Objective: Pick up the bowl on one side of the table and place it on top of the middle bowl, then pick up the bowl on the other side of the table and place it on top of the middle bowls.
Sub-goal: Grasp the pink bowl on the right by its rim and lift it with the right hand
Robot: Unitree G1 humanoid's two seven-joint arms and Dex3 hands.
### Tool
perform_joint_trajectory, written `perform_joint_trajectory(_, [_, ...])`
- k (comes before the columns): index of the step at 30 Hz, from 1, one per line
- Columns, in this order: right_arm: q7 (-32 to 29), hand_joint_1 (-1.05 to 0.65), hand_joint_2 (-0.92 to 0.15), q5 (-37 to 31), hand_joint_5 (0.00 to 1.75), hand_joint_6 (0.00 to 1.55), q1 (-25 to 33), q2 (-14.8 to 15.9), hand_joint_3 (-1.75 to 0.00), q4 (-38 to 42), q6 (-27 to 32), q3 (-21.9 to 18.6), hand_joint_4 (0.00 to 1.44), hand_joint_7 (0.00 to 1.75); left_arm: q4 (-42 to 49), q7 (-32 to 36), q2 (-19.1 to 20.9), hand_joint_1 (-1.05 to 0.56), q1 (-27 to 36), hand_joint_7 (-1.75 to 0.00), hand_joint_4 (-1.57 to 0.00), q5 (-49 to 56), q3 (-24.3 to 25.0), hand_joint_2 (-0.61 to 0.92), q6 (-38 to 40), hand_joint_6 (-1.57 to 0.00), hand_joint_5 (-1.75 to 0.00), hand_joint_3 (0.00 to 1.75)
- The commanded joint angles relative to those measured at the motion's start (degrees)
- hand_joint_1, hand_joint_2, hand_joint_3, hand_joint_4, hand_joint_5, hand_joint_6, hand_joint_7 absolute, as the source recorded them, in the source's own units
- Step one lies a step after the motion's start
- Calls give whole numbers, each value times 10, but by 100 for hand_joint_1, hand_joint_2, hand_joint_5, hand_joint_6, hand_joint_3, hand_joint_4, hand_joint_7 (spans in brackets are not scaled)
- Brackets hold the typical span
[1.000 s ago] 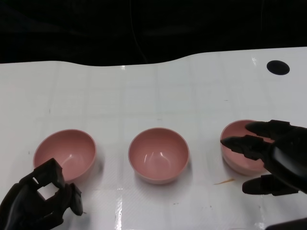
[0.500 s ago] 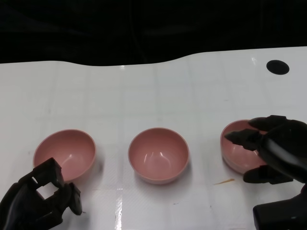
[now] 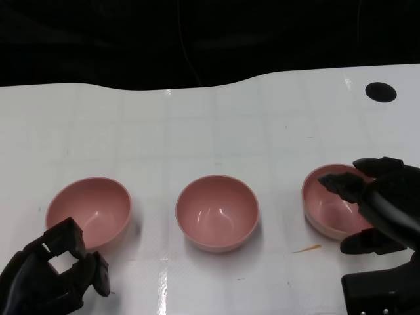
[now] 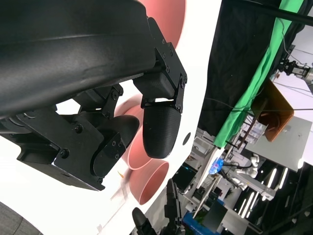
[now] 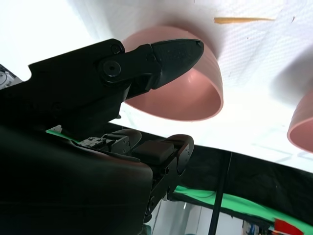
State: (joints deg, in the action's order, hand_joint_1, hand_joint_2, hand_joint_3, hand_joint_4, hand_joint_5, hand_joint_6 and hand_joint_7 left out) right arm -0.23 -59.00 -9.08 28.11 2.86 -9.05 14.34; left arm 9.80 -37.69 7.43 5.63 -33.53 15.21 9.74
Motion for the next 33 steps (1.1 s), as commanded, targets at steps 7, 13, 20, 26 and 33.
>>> perform_joint_trajectory(7, [2,-105,-92,4,0,37,-5,8,-15,14,26,30,37,0,-6,1,15,-1,3,-167,-85,3,5,56,3,-74,-175,132])
perform_joint_trajectory(13, [-8,-105,-92,2,1,39,-14,5,-15,43,32,49,38,1,-6,-2,12,-1,6,-167,-84,5,3,56,-4,-73,-175,131])
perform_joint_trajectory(20, [-44,-98,-92,1,2,43,-28,0,-12,85,26,70,42,2,-3,-1,8,0,4,-168,-85,3,3,57,-5,-73,-175,131])
perform_joint_trajectory(26, [-99,-89,-92,-1,4,51,-48,-4,-12,144,12,95,51,4,-4,-1,8,-1,5,-167,-84,4,3,57,-7,-73,-175,130])
perform_joint_trajectory(33, [-138,-75,-92,7,5,60,-82,-9,-13,230,-13,122,60,4,-4,-3,8,0,5,-166,-85,1,3,57,-5,-74,-175,128])
